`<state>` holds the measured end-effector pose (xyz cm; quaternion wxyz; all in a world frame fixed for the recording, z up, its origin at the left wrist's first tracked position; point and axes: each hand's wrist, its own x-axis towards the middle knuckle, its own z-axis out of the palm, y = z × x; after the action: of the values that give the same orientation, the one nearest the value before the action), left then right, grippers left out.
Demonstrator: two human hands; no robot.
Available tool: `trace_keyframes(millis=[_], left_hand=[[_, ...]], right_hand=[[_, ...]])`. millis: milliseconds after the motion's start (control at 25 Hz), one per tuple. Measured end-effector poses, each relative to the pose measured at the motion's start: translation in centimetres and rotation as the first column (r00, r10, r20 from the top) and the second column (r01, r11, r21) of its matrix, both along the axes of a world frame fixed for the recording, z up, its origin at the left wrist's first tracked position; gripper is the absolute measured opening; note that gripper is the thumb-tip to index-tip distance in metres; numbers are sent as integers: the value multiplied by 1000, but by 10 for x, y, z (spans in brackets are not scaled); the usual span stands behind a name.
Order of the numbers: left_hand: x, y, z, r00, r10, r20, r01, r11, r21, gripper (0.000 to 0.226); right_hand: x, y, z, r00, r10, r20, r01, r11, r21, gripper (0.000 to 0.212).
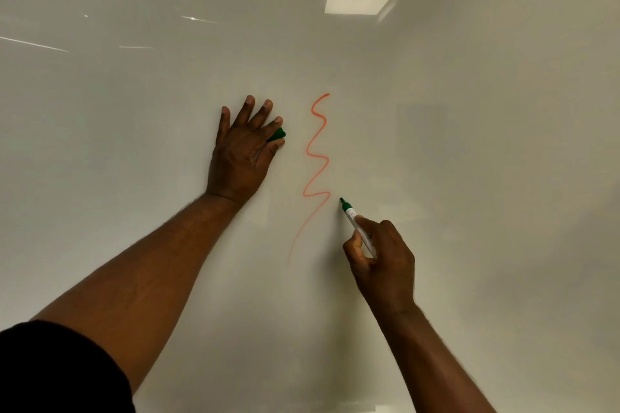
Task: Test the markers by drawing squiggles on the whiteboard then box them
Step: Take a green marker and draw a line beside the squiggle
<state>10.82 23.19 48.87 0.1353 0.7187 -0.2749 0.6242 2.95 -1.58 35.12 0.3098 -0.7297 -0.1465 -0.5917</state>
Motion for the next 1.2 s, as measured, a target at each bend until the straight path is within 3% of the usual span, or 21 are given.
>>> trace_keyframes(millis=[160,320,440,560,720,920,1200], left_hand=[[-3,4,-29,999,4,-47,-3,1000,26,37],[-10,13,-59,992,0,-124,6,999,45,35],[-19,16,-88,986,-6,-165,15,999,52,33],[-29,19,-126,965,-21,-261,34,998,45,32],[-61,21,-202,904,2,-427,16,999,38,33],[-102,5,-277,785,-50,-617,-58,986,-155,33],[-129,-2,-312,716,-85,-693,-37,987,-159,36]], right_hand=[[-11,13,-30,996,28,-87,-35,997,-72,28],[-16,12,-46,985,55,-162,-47,997,54,25],[-23,20,-70,946,53,-318,-89,991,-99,23],[-31,21,-86,876,32,-481,-115,983,-145,23],[-46,15,-93,889,11,-459,-96,982,-162,24],[-60,7,-119,856,-84,-510,-1,987,-163,28],[-81,7,-150,818,-126,-561,36,985,-169,34]])
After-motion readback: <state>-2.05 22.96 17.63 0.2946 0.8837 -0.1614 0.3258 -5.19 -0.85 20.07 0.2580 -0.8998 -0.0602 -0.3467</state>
